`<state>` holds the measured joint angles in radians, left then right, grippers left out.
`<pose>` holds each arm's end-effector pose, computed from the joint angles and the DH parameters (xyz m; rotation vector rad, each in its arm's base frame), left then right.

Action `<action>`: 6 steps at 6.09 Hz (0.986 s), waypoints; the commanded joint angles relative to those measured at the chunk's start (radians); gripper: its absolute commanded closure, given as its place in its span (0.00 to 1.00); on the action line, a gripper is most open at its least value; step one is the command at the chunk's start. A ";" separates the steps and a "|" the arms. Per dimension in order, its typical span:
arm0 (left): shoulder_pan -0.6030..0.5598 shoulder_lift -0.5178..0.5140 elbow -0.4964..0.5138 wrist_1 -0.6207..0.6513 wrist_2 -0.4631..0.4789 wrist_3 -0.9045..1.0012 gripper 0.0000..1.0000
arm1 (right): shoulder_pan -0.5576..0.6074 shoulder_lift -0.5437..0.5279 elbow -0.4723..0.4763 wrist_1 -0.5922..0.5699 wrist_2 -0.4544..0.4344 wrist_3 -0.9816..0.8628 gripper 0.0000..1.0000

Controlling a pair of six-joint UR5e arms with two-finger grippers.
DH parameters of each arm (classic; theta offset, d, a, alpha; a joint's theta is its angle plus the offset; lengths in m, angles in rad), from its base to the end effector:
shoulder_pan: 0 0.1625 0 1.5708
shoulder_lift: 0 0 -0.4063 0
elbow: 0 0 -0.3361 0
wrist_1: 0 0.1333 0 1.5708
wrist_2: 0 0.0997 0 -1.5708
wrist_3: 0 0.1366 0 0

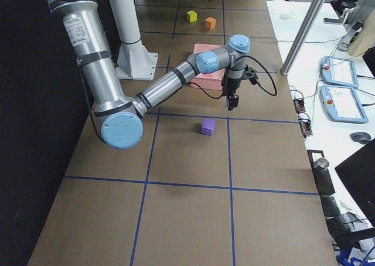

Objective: Place blocks into pink bin with both arms
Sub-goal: 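Withdraw the right gripper while the left gripper reaches toward the orange cube, then grasp the orange cube with the left gripper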

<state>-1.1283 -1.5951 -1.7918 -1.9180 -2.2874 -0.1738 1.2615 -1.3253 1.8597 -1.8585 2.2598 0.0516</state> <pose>0.1645 -0.4489 0.5168 0.3316 0.8407 0.4625 -0.1111 -0.5003 0.4633 0.1105 -0.7201 -0.3312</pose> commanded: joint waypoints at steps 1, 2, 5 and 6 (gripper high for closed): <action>0.155 -0.043 0.017 -0.041 0.107 -0.162 0.00 | 0.143 -0.148 -0.004 0.001 0.060 -0.281 0.00; 0.169 -0.046 0.049 -0.076 0.121 -0.165 0.00 | 0.144 -0.161 -0.002 0.001 0.060 -0.291 0.00; 0.199 -0.055 0.100 -0.104 0.123 -0.167 0.00 | 0.144 -0.167 -0.004 -0.001 0.060 -0.291 0.00; 0.205 -0.069 0.124 -0.104 0.123 -0.167 0.00 | 0.144 -0.166 -0.005 -0.002 0.060 -0.291 0.00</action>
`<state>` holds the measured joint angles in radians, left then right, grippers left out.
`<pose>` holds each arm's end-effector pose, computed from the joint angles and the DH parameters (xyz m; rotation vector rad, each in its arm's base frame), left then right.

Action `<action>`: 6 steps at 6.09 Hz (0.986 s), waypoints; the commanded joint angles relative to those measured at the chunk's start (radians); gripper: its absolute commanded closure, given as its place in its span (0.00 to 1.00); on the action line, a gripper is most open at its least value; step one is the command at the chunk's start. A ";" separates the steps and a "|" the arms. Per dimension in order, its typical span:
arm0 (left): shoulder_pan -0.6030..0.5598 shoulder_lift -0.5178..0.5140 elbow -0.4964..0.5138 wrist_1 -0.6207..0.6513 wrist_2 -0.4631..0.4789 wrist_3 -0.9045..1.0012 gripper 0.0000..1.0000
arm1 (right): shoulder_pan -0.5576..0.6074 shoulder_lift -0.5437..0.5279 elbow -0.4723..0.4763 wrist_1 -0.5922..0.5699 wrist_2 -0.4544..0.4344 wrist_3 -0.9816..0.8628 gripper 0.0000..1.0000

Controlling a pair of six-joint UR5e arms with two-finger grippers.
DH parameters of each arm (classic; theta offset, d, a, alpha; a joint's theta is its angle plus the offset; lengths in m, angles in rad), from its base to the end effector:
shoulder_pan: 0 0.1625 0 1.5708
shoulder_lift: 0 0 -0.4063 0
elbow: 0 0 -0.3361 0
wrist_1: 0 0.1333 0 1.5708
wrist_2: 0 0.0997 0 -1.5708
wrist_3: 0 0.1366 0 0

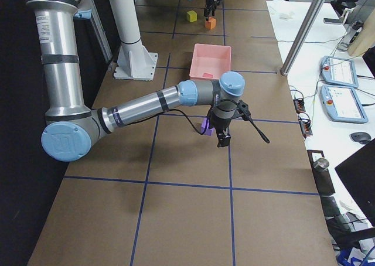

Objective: Place blocks into pink bin with both arms
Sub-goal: 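Grasp the orange cube with the left gripper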

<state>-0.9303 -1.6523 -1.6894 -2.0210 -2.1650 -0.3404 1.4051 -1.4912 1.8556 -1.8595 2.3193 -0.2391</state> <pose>0.2594 -0.4432 0.5304 0.2890 0.8093 0.4747 -0.0350 -0.4538 0.5400 0.1003 -0.7506 -0.4138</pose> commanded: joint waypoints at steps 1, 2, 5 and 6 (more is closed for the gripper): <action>0.007 -0.027 0.048 -0.001 0.001 0.000 0.00 | 0.000 0.000 -0.001 -0.001 0.000 0.000 0.00; 0.008 -0.032 0.062 0.001 0.001 0.000 0.00 | 0.000 0.000 0.001 -0.001 0.000 0.000 0.00; 0.042 -0.060 0.126 0.004 0.001 0.001 0.02 | 0.000 -0.001 0.001 0.000 0.000 0.000 0.00; 0.042 -0.060 0.122 0.010 -0.001 -0.002 0.19 | 0.000 -0.001 -0.001 0.000 0.000 0.000 0.00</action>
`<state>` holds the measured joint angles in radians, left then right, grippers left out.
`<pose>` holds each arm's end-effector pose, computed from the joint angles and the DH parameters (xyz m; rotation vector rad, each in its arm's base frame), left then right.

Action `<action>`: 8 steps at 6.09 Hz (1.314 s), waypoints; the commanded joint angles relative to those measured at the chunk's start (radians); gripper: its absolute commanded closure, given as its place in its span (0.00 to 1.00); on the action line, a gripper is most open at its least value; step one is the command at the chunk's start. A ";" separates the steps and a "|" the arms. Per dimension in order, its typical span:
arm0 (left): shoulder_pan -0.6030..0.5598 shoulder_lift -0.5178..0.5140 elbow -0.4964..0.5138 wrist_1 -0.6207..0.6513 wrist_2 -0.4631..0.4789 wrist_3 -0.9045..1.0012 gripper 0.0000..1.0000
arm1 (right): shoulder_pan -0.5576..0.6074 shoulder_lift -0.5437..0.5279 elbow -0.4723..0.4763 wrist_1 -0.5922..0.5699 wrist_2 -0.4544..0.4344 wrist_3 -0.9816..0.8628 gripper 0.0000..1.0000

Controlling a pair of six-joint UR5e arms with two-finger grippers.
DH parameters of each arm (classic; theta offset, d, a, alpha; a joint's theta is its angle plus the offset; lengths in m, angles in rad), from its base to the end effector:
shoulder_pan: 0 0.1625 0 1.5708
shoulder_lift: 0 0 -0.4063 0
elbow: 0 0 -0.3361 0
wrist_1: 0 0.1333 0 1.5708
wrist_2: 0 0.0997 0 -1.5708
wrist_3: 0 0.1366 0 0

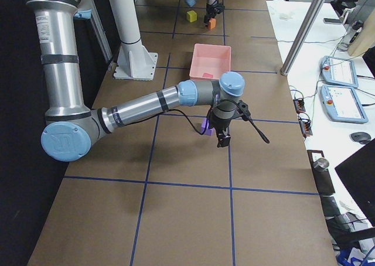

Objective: Place blocks into pink bin with both arms
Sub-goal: 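Grasp the orange cube with the left gripper, then carry the orange cube into the pink bin and release it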

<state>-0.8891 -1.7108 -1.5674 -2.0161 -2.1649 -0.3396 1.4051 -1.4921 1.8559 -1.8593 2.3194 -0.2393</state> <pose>0.2931 -0.4514 0.5588 0.2125 0.7869 0.4959 -0.0349 -0.4534 0.5402 0.1000 -0.7507 -0.4138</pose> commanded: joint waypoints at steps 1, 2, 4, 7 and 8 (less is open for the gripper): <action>0.001 -0.009 -0.008 0.011 -0.004 -0.004 0.37 | 0.000 -0.007 -0.001 0.002 -0.002 0.000 0.00; -0.007 -0.019 -0.026 0.049 -0.007 -0.005 0.42 | 0.000 -0.007 0.000 0.002 -0.002 0.000 0.00; -0.027 -0.155 -0.238 0.402 -0.001 -0.130 0.42 | 0.000 -0.017 0.003 0.003 -0.002 0.011 0.00; 0.089 -0.473 -0.281 0.632 0.000 -0.533 0.40 | -0.014 -0.014 0.005 0.050 0.029 0.017 0.00; 0.163 -0.580 -0.219 0.631 0.064 -0.649 0.40 | -0.040 -0.008 -0.004 0.078 0.026 0.041 0.00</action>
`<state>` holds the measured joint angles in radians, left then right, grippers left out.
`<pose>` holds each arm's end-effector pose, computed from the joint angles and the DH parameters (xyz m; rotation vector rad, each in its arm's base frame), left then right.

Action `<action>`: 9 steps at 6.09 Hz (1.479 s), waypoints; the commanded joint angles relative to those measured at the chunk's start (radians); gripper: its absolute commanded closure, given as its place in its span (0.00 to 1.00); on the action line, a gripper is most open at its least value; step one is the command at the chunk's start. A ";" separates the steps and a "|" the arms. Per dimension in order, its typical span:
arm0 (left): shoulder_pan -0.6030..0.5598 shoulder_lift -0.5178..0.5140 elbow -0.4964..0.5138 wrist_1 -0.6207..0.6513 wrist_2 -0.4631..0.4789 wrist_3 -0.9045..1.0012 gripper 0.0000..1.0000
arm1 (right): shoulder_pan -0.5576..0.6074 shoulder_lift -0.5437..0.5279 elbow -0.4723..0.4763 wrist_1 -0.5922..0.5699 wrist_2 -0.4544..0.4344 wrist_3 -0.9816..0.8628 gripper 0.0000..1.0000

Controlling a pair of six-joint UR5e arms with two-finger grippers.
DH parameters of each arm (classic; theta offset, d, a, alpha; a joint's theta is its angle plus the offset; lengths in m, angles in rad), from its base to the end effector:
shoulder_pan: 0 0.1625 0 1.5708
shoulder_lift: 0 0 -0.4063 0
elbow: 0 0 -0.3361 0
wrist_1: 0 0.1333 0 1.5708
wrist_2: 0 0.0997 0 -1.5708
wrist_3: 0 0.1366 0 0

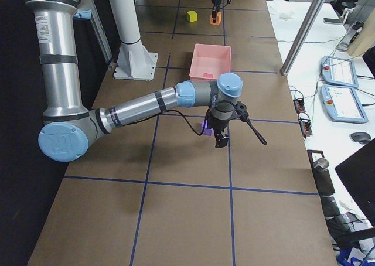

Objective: Place blocks into pink bin with both arms
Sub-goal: 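Carry the orange cube into the pink bin and release it, then grasp the purple cube with the right gripper while the left gripper hovers over the bin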

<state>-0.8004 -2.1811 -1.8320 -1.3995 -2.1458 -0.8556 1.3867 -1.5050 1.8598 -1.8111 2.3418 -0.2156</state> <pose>0.3750 -0.4712 0.2617 0.0674 0.8720 0.1215 -0.0453 -0.4515 0.5371 0.1218 -0.7744 -0.4233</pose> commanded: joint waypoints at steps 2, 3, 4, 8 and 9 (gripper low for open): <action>0.159 -0.289 0.254 0.001 0.122 -0.227 0.26 | -0.060 0.012 -0.005 0.074 0.005 0.202 0.00; 0.177 -0.289 0.249 -0.001 0.180 -0.217 0.00 | -0.098 0.011 -0.005 0.140 0.004 0.341 0.00; 0.178 -0.286 0.238 -0.001 0.176 -0.198 0.00 | -0.162 0.005 -0.005 0.226 -0.016 0.534 0.00; 0.176 -0.269 0.232 -0.001 0.178 -0.183 0.00 | -0.438 -0.006 -0.031 0.528 -0.267 1.184 0.00; 0.176 -0.269 0.232 -0.001 0.179 -0.181 0.00 | -0.468 -0.017 -0.033 0.550 -0.289 1.220 0.00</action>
<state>-0.6242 -2.4499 -1.5997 -1.4005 -1.9676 -1.0390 0.9576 -1.5143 1.8320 -1.2952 2.0863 0.9347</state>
